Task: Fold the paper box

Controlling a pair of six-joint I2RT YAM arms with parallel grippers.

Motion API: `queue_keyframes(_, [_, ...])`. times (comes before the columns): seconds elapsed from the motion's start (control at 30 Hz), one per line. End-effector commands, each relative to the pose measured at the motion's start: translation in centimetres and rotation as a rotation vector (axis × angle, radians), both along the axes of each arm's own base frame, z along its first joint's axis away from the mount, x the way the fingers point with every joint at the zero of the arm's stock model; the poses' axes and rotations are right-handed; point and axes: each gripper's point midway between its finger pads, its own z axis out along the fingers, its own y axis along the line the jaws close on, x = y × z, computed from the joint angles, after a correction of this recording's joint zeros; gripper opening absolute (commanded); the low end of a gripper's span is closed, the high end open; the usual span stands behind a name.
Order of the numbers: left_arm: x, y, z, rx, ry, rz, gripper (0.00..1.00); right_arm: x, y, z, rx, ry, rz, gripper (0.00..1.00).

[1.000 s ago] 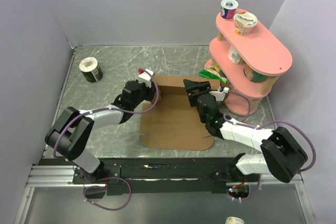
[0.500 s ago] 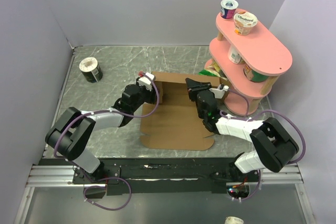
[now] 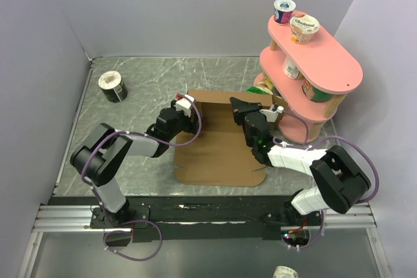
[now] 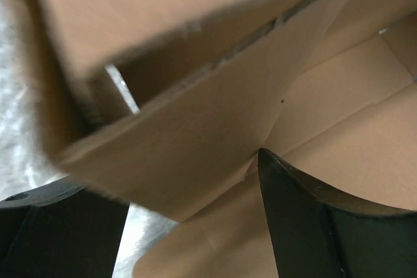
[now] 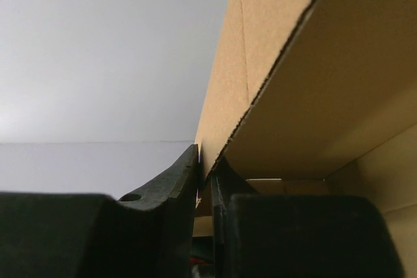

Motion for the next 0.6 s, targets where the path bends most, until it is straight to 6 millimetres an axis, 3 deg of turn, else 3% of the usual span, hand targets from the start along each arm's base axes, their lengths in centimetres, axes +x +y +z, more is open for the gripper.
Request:
queue_keyframes(0.0, [1.5,-1.7,2.1,-0.092,-0.056,-0.027,0.76,0.7,0.6,0.6,0.022,-0.009,0.008,0.18])
queue_keyframes(0.4, [4.2,0.7,1.7,-0.171,-0.024,0.271,0.34,0.6,1.4,0.0,0.025,0.012,0.038,0.13])
queue_keyframes(0.57, [4.2,1.6,1.6,-0.107,-0.055,0.388,0.32,0.7,1.5,-0.2,0.030,0.021,0.040,0.13])
